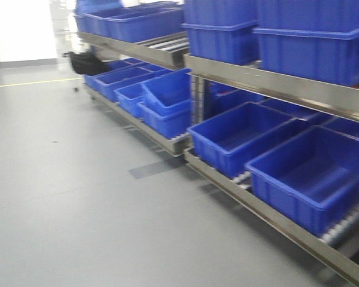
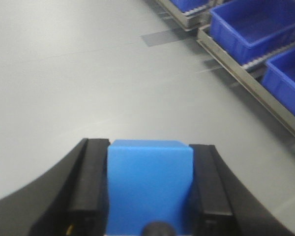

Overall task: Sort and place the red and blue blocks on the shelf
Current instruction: 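Drive the base away from the table carrying both cubes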

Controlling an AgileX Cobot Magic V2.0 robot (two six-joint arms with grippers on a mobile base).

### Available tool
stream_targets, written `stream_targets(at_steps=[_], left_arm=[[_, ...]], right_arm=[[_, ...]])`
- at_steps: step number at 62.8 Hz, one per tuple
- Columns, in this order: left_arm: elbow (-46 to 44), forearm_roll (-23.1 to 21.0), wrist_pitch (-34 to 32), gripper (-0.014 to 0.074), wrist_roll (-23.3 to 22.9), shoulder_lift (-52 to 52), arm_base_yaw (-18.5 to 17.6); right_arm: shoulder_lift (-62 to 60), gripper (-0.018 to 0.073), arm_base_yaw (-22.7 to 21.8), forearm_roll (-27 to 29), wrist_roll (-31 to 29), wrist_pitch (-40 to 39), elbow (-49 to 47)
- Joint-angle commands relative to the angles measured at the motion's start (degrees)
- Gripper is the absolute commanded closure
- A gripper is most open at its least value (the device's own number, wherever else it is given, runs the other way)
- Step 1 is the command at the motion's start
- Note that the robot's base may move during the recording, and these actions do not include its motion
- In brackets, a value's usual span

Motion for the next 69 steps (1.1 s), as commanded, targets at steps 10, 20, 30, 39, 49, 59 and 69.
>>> stream_targets(at_steps=[10,20,30,39,49,59,69], left_arm=[[-1.79,0.38,-4.27,0.0472,-0.41,0.16,0.07],[-1.79,0.38,-4.27,0.0472,-0.41,0.16,0.07],[-1.79,0.38,-4.27,0.0472,-0.41,0.16,0.07],[-1.79,0.38,-4.27,0.0472,-0.41,0.16,0.07],[-1.79,0.38,-4.27,0.0472,-0.41,0.16,0.07],[-1.79,0.38,-4.27,0.0472,-0.41,0.16,0.07],[-1.79,0.38,-4.27,0.0472,-0.41,0.16,0.07]], right_arm=[[0.42,0.0503,-0.41,-0.40,-0.46,-4.40,-1.78],[0.42,0.0503,-0.41,-0.40,-0.46,-4.40,-1.78],[0.42,0.0503,-0.41,-0.40,-0.46,-4.40,-1.78],[0.42,0.0503,-0.41,-0.40,-0.46,-4.40,-1.78],[0.42,0.0503,-0.41,-0.40,-0.46,-4.40,-1.78],[0.42,0.0503,-0.41,-0.40,-0.46,-4.40,-1.78],[0.42,0.0503,-0.41,-0.40,-0.46,-4.40,-1.78]])
